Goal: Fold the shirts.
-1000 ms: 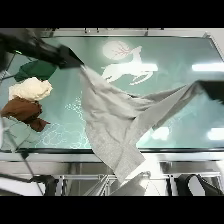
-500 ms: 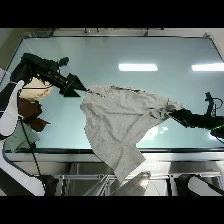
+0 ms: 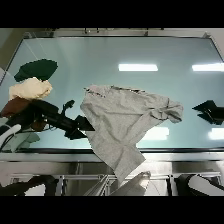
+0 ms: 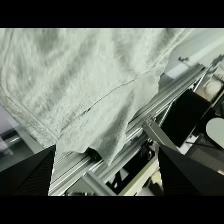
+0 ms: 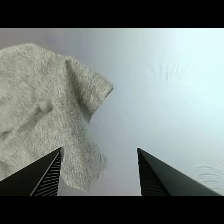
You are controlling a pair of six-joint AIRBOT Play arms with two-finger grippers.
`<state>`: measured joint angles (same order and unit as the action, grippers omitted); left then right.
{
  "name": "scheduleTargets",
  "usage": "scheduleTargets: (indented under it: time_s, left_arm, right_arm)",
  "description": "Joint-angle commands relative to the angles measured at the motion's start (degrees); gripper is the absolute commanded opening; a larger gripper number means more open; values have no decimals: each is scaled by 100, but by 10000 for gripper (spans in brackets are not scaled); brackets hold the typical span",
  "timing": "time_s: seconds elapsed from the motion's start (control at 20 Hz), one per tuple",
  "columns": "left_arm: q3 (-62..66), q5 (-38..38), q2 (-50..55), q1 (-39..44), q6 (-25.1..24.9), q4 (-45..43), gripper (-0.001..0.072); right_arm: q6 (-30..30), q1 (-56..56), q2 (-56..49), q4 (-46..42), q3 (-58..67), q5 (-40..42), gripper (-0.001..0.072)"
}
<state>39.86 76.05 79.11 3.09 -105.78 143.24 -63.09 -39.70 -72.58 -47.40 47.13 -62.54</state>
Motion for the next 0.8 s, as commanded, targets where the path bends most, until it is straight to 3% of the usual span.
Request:
scheduleTargets:
  time_s: [0.0, 0.4, 0.55, 0.75]
  left_arm:
    - [-901, -824, -345, 393, 44, 396, 698]
    - [-990, -745, 415, 1058, 205, 332, 698]
    - [-903, -619, 476, 953, -42, 332, 698]
    - [-697, -107, -262, 337, -219, 258, 698]
  right_arm:
    - [-229, 50, -319, -127, 122, -339, 534]
    - [-227, 492, -662, -125, 118, -413, 534]
    - [-227, 490, -662, -129, 118, -415, 534]
    - [-227, 490, -662, -144, 118, -420, 534]
